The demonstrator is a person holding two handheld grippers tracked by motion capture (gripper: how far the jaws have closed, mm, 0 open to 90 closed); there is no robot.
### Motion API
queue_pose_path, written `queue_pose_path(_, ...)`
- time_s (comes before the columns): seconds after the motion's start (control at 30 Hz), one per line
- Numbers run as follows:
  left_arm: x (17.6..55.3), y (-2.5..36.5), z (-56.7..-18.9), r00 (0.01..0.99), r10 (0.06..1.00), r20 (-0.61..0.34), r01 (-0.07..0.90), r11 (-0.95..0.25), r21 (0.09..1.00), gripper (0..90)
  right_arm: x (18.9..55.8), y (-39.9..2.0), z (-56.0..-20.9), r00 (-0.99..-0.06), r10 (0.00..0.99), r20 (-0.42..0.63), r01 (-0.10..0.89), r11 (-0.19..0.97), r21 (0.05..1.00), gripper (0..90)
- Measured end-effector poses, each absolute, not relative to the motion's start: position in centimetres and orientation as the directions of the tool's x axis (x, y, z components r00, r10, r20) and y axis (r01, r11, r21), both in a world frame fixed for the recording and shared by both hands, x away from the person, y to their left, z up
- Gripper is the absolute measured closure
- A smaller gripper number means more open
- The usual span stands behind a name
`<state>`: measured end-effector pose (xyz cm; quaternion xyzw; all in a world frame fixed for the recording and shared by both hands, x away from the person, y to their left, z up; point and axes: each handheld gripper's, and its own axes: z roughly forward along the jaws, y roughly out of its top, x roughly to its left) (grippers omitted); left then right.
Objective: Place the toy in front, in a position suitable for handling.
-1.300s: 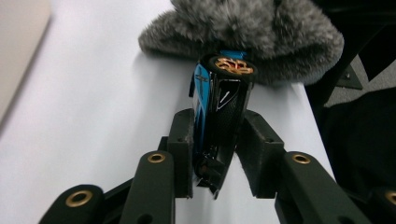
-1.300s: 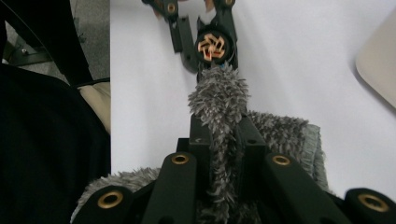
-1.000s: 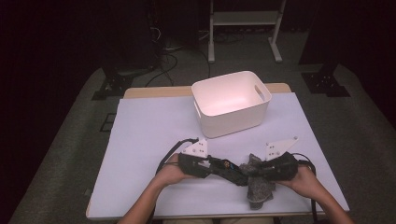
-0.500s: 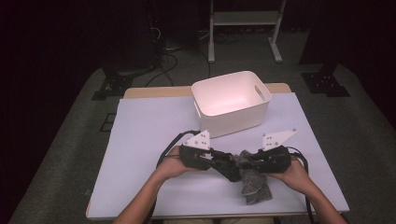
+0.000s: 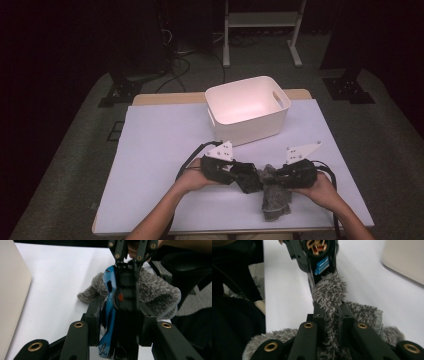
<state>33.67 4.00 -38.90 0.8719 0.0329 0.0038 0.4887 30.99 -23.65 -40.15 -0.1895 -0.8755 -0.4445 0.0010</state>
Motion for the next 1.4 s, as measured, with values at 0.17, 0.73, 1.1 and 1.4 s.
queue_pose_path(0.17, 34.3, 3.5, -39.6, 0.995, 0.078, -0.063, 0.093, -0.468, 0.879, 61.1, 31.2, -23.9, -40.5, -0.926, 0.335, 0.176, 0.34, 0.534, 0.774, 79.6)
queue_pose_path(0.73, 34.5, 4.3, -38.8, 0.992, 0.08, -0.096, 0.121, -0.415, 0.902, 64.8, 31.5, -23.9, -40.7, -0.923, 0.336, 0.189, 0.348, 0.517, 0.782, 79.5)
queue_pose_path(1.1, 34.0, 4.2, -38.1, 0.998, 0.06, -0.016, 0.043, -0.489, 0.871, 65.6, 32.1, -22.2, -38.1, -0.941, 0.285, 0.181, 0.303, 0.477, 0.825, 79.6)
queue_pose_path(1.4, 34.2, 2.6, -38.0, 0.999, 0.033, -0.012, 0.027, -0.495, 0.869, 65.2, 32.0, -21.8, -33.2, -0.966, 0.243, 0.09, 0.205, 0.507, 0.837, 79.6)
